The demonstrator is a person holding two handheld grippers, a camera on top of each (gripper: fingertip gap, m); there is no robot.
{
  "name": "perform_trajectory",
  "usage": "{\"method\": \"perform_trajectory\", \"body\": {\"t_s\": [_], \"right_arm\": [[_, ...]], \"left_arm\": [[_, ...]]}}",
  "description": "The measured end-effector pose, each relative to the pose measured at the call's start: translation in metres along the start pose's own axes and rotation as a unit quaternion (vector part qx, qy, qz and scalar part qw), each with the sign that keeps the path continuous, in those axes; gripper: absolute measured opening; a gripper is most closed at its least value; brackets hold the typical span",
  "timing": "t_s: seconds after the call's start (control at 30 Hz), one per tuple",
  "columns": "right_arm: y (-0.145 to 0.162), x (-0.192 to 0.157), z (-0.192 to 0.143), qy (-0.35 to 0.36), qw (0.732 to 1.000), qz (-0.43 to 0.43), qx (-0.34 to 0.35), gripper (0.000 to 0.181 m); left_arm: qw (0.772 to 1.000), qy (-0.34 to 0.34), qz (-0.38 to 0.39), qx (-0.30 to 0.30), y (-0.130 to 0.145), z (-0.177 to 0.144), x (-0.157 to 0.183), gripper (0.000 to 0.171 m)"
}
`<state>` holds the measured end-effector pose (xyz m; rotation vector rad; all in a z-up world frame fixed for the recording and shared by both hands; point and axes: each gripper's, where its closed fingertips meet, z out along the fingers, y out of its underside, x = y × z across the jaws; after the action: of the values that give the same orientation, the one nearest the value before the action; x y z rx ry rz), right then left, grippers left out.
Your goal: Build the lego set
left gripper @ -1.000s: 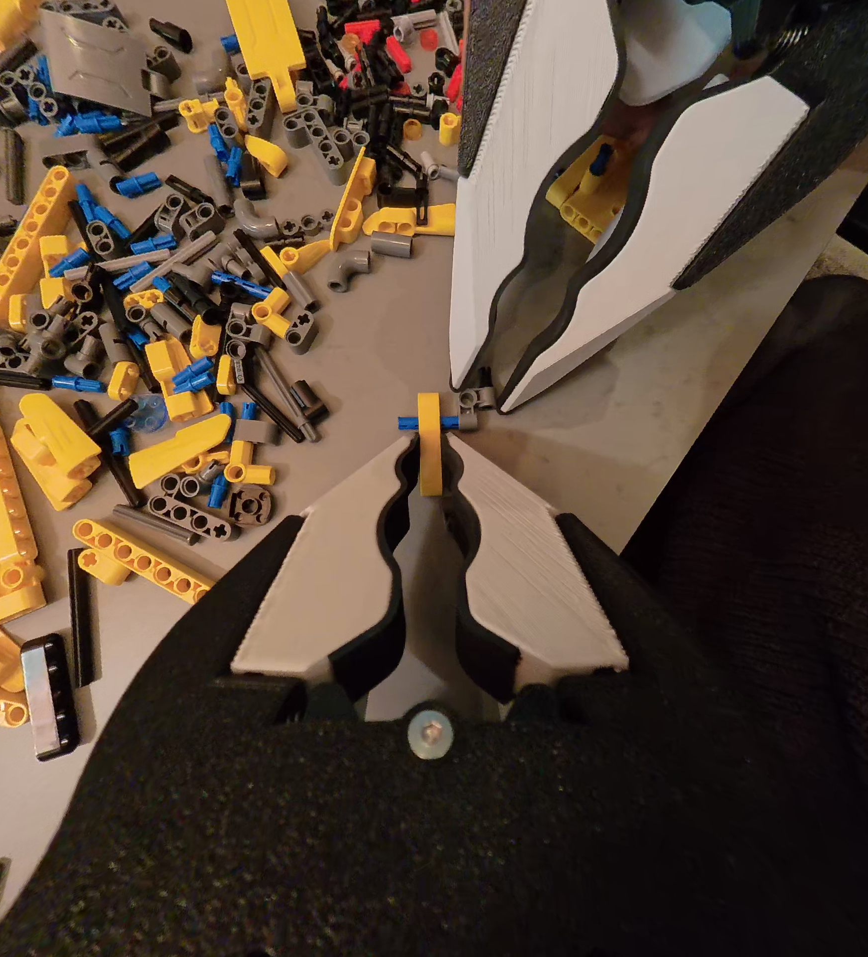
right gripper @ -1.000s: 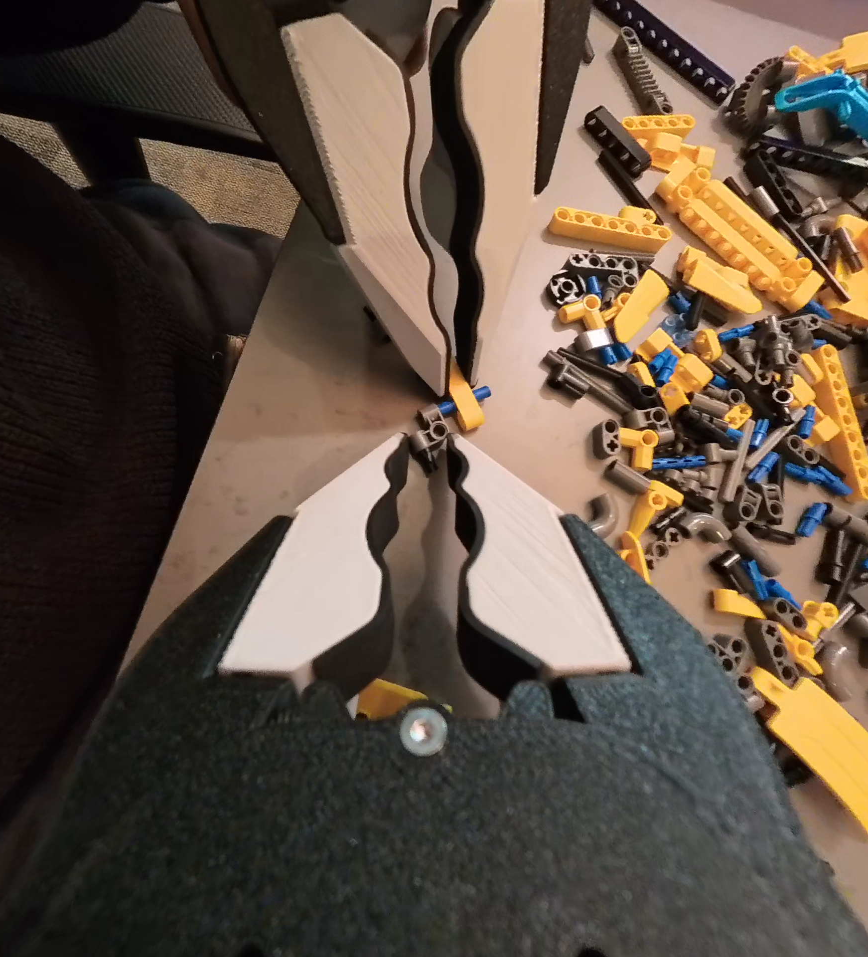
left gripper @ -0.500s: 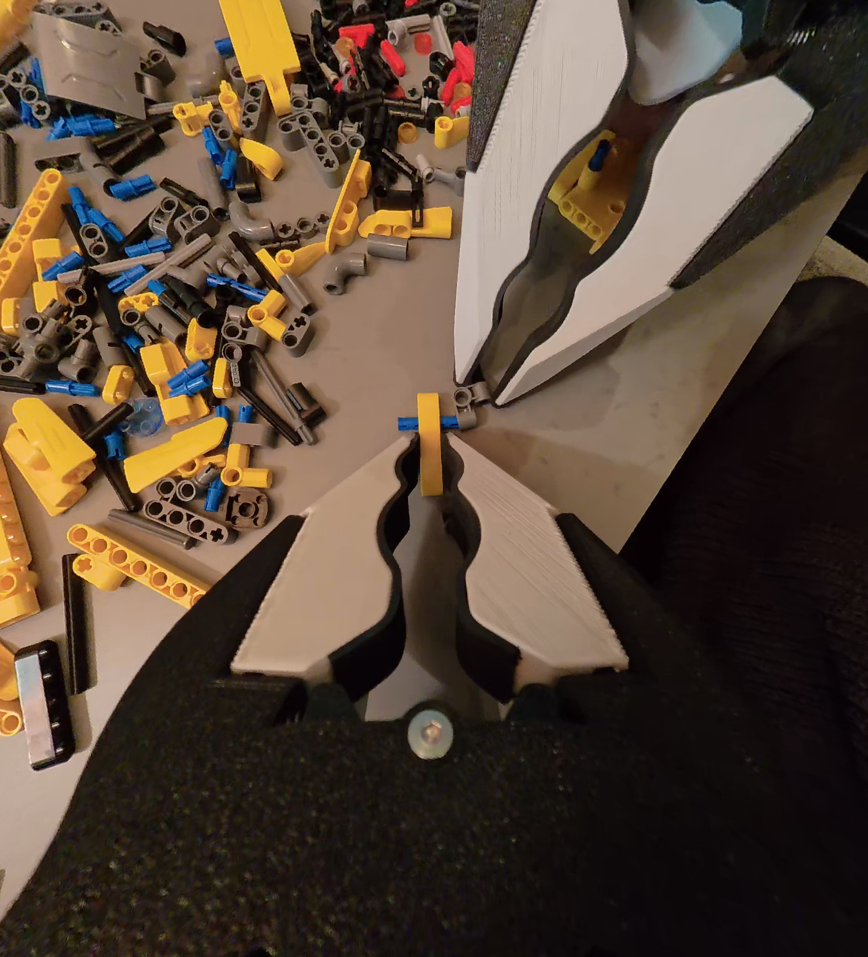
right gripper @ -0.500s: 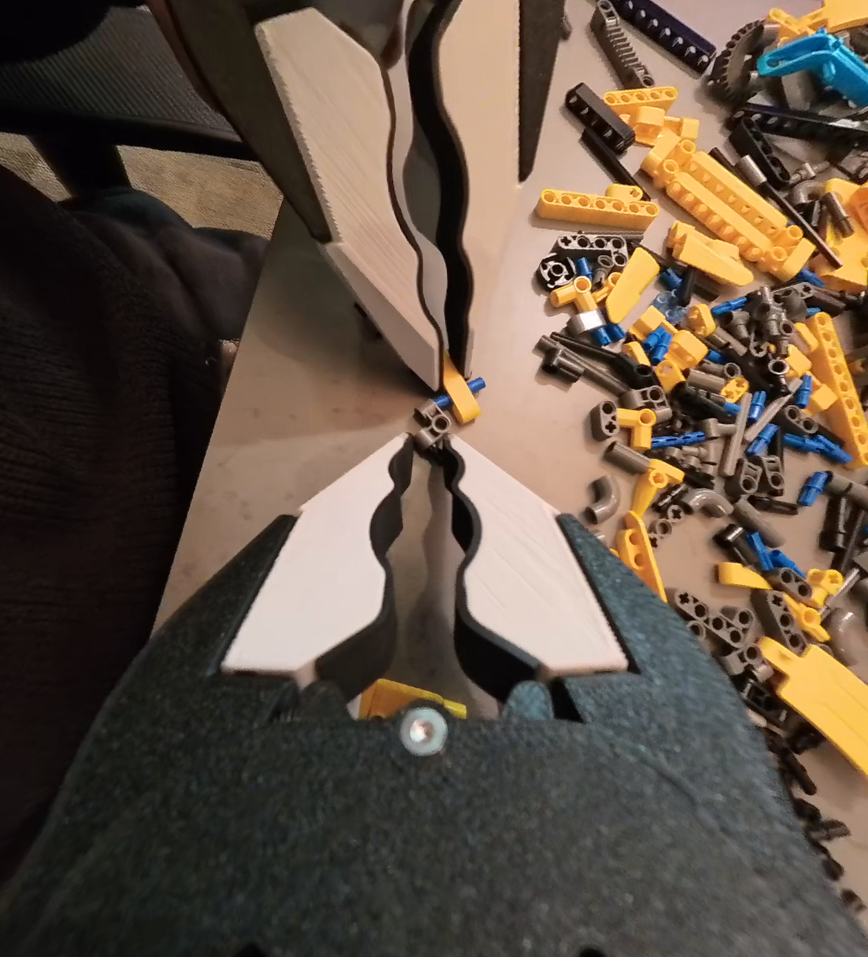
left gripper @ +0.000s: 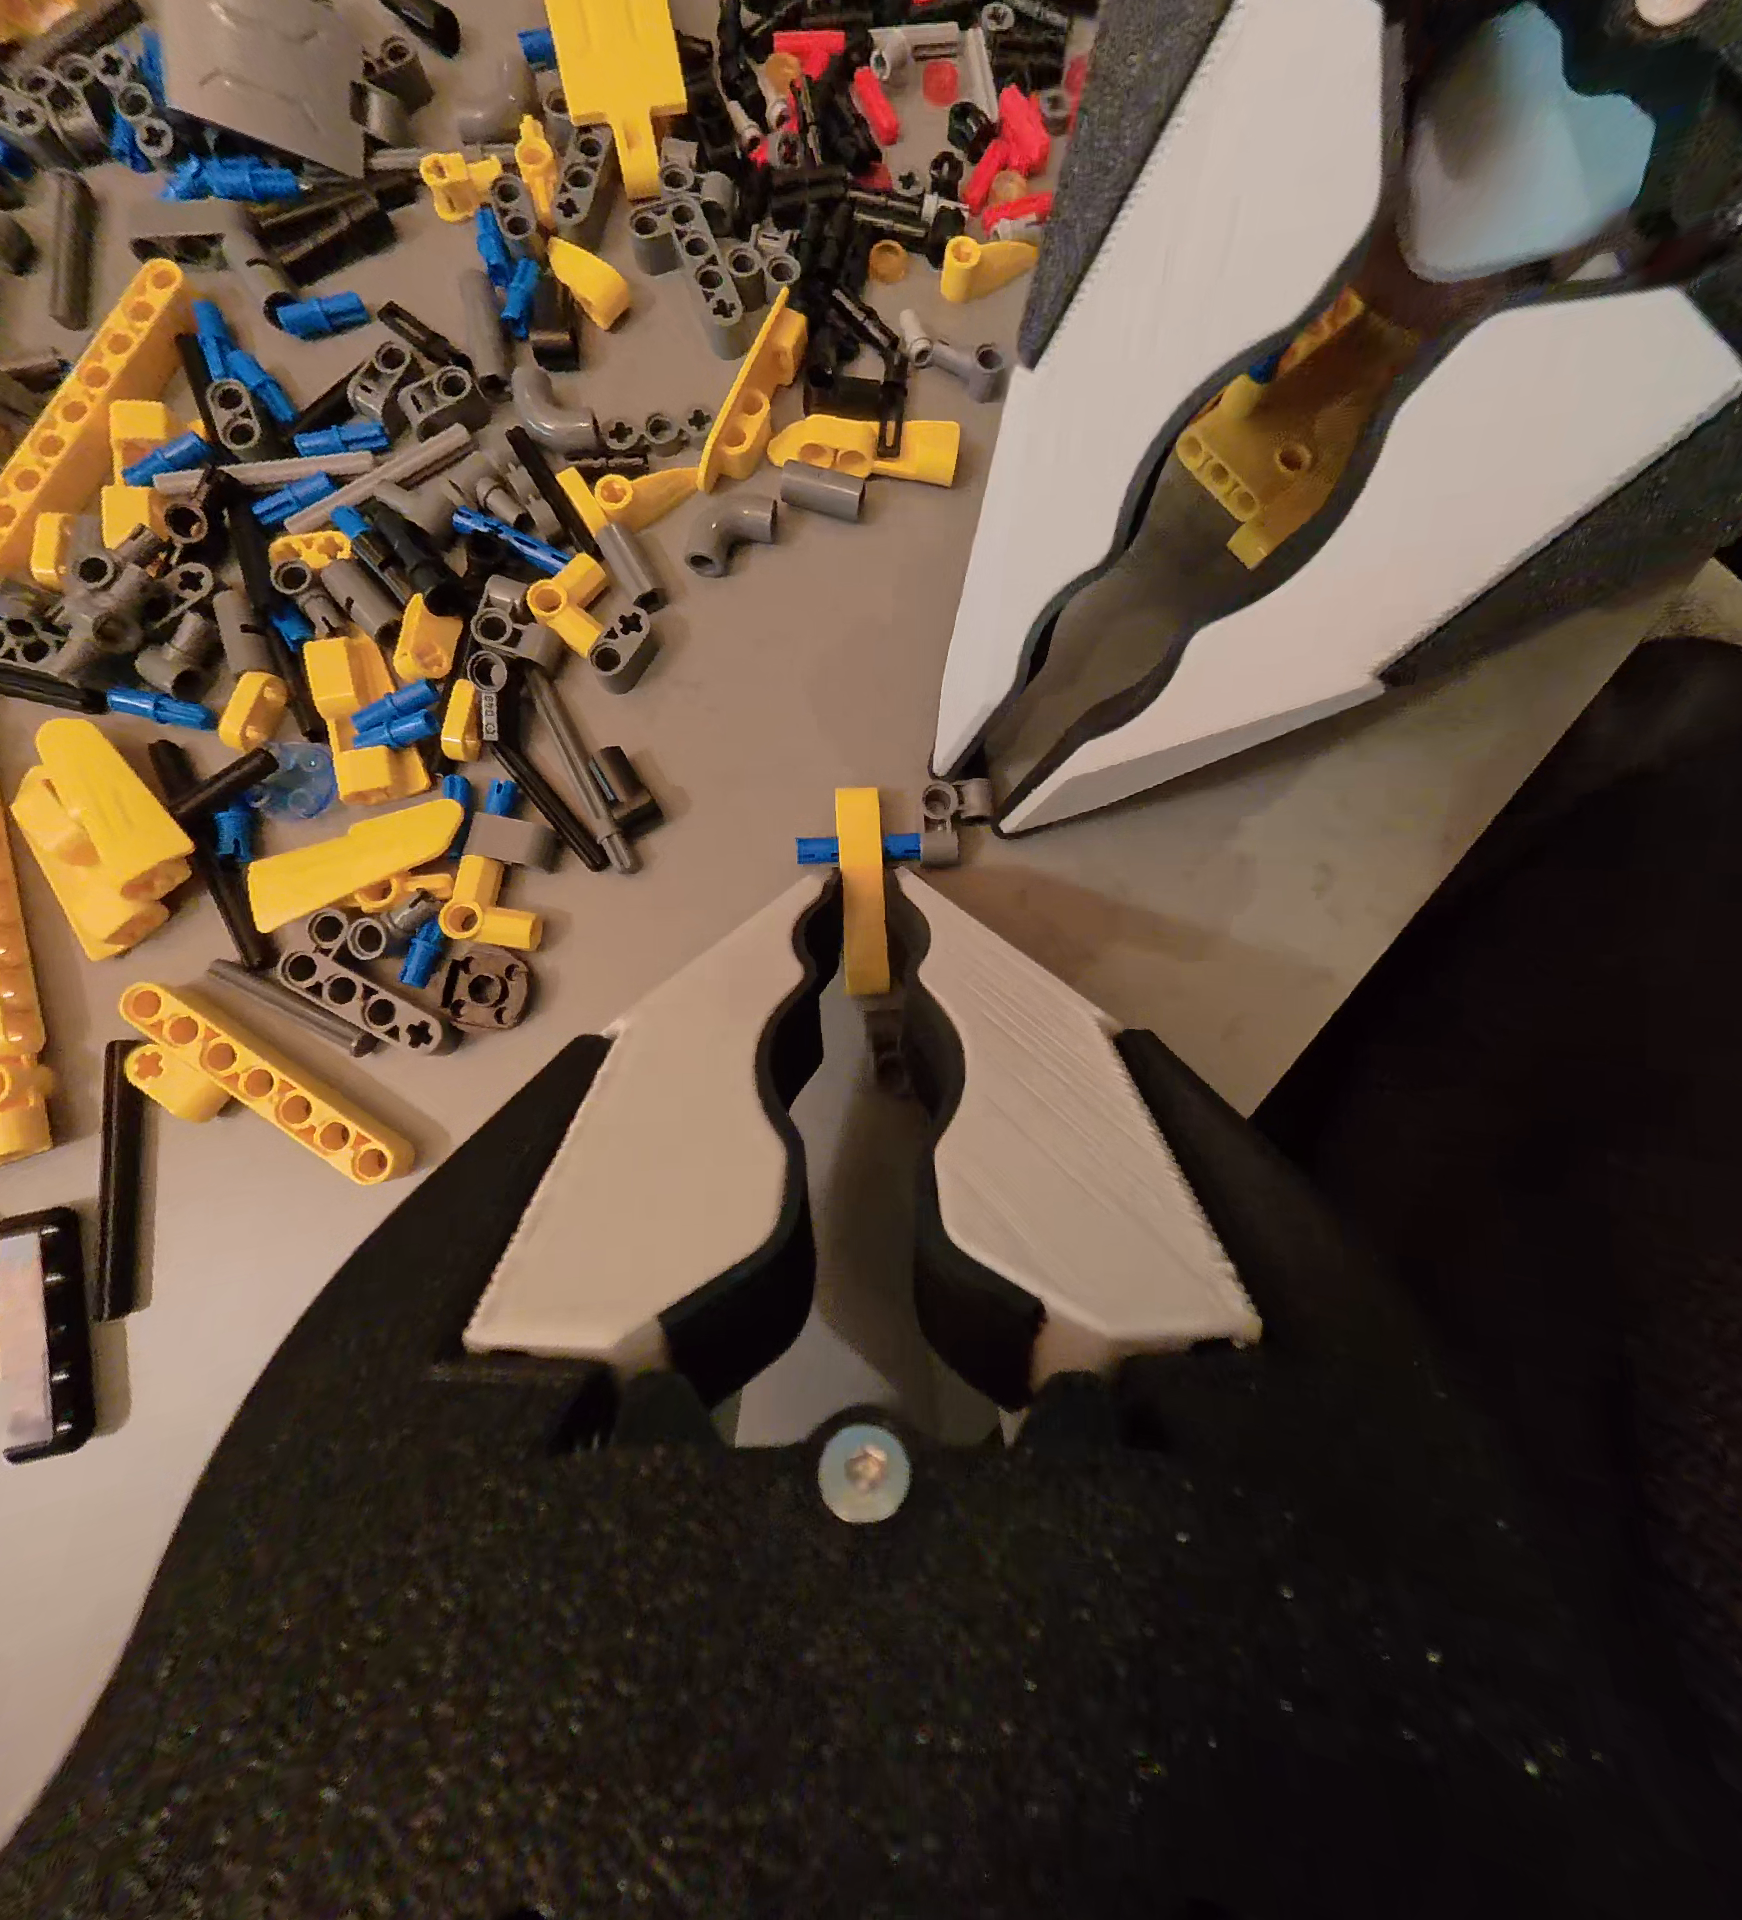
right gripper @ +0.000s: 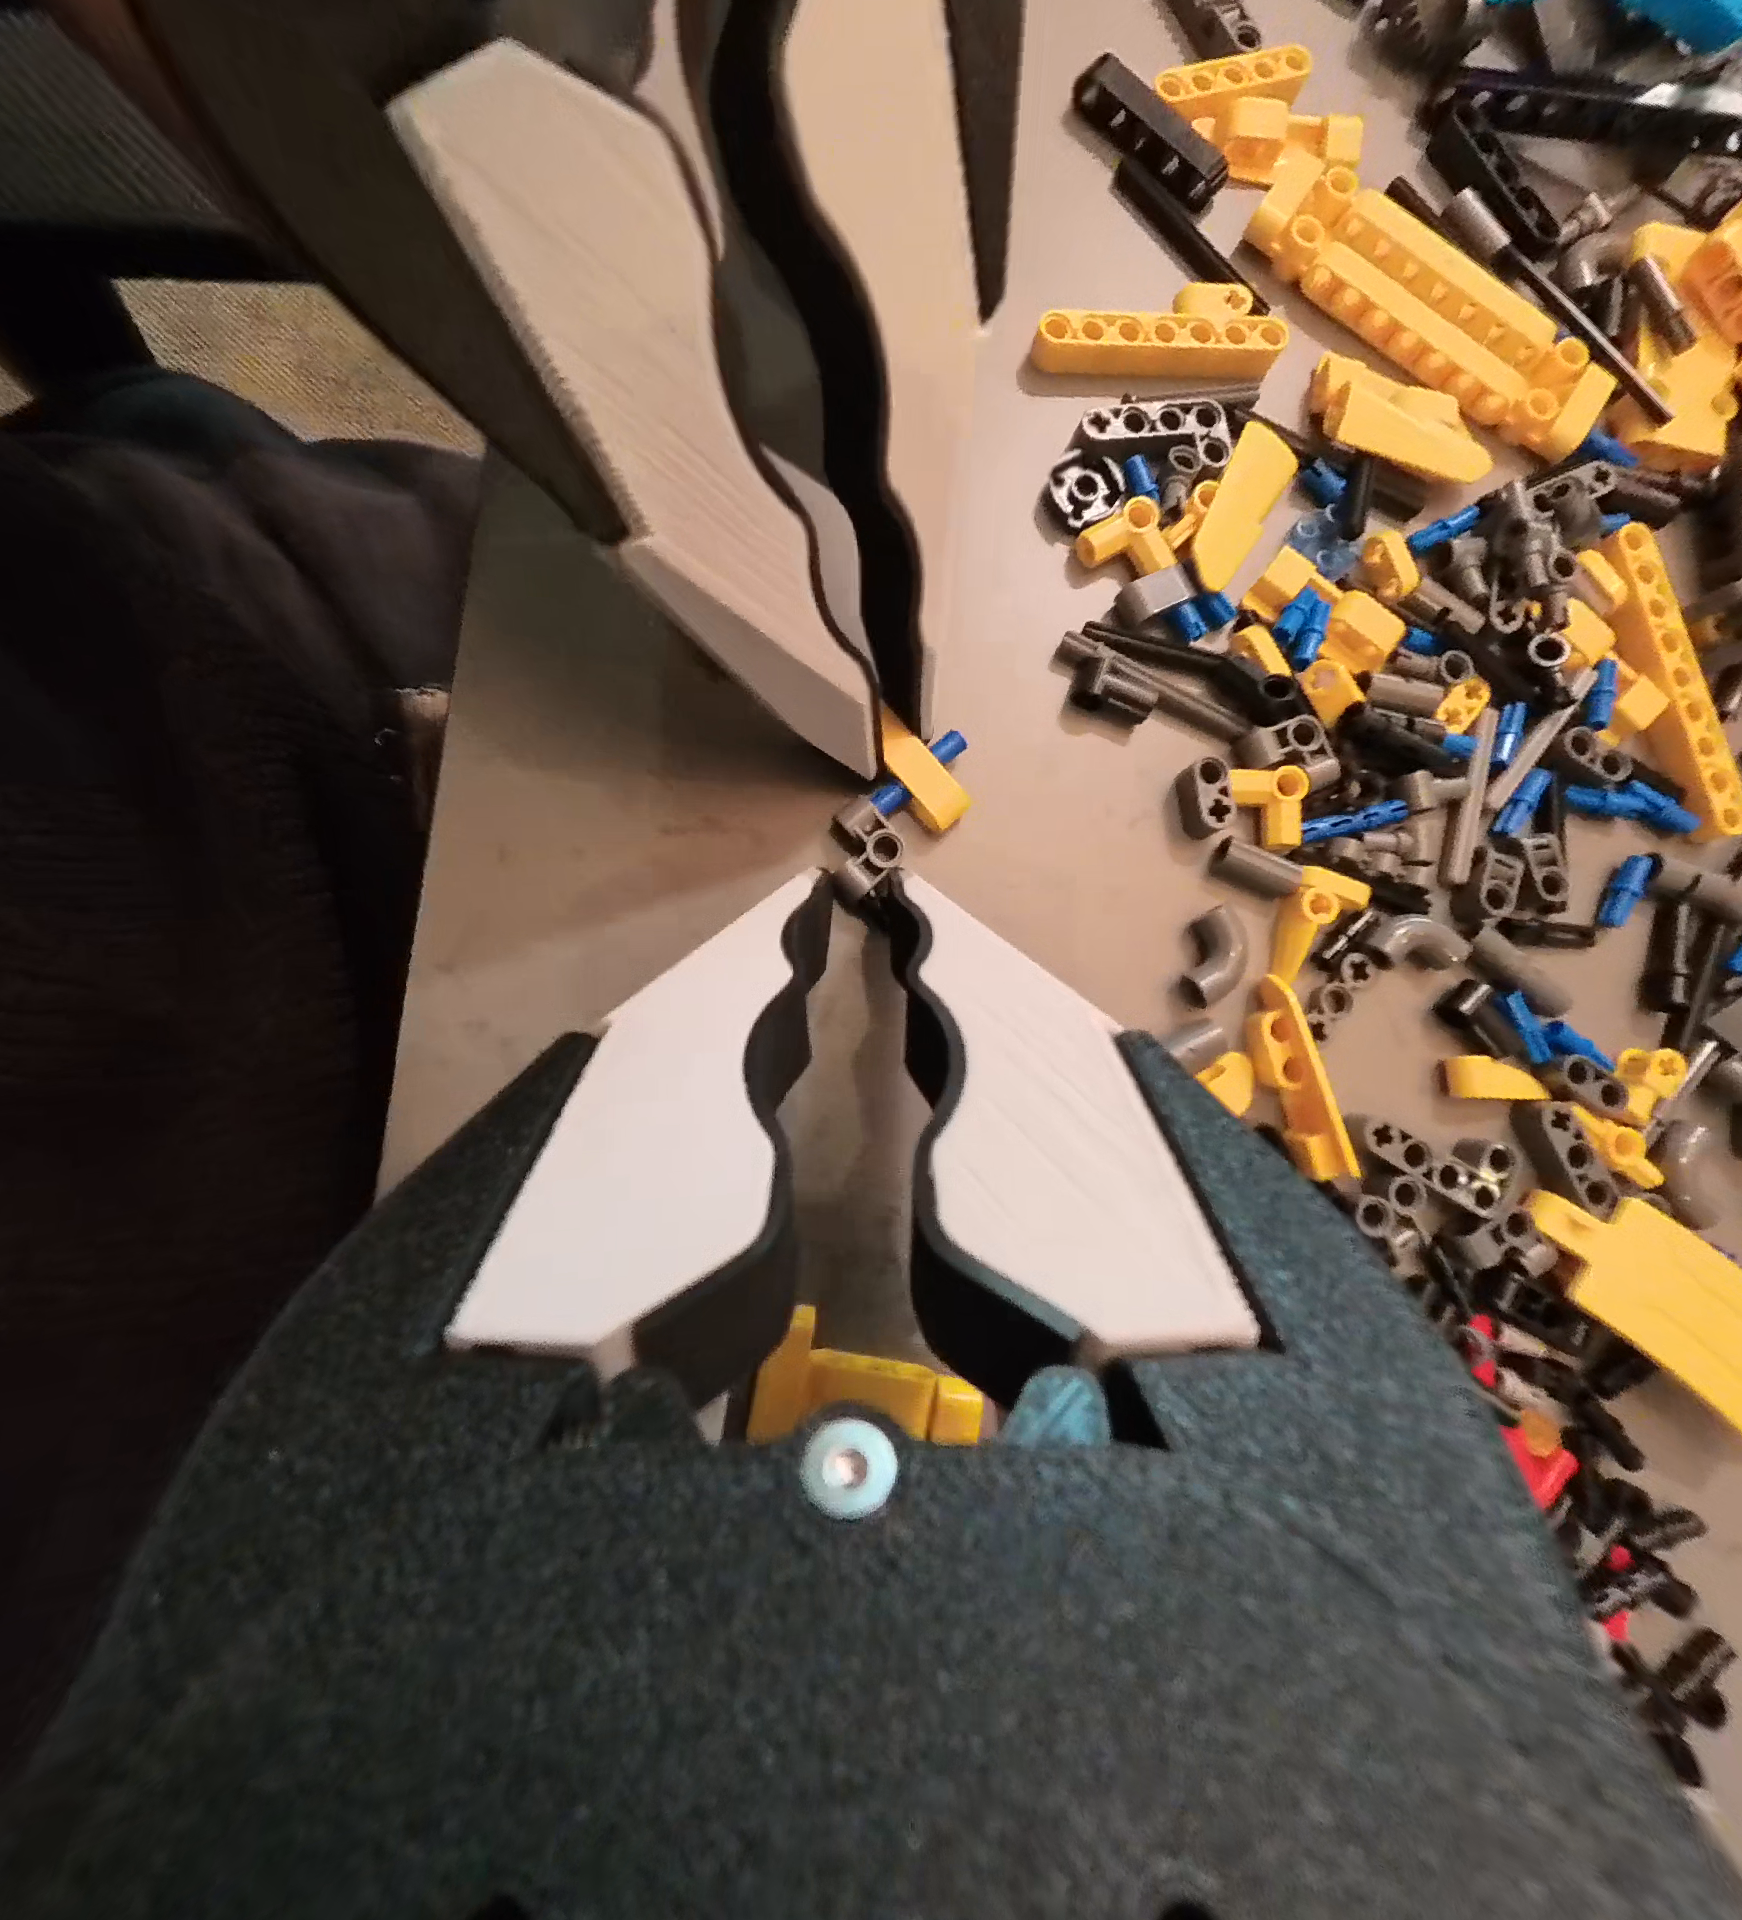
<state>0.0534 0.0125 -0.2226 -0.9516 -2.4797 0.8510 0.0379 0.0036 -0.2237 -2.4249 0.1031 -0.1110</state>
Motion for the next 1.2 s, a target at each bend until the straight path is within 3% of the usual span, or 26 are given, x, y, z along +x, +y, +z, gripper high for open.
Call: {"method": "perform_trajectory", "body": {"t_s": [0.13,0.33,0.67,1.2], "right_arm": [[-0.0002,0.0001,0.0002,0.013,1.000,-0.006,0.001,0.011],[0.0000,0.0005,-0.0002,-0.027,0.997,0.070,0.014,0.011],[-0.0002,-0.0009,-0.0020,-0.039,0.995,0.088,0.007,0.010],[0.0000,0.0000,0.0004,0.037,0.998,0.056,-0.017,0.010]], "left_arm": [[1.000,0.013,0.000,-0.004,0.0002,-0.0002,-0.0001,0.007],[1.000,0.009,0.014,-0.010,0.0002,0.0000,-0.0002,0.007],[0.999,0.011,0.030,-0.011,0.0000,0.0004,0.0008,0.007],[0.998,-0.007,0.060,-0.018,0.0006,0.0006,0.0002,0.007]]}}
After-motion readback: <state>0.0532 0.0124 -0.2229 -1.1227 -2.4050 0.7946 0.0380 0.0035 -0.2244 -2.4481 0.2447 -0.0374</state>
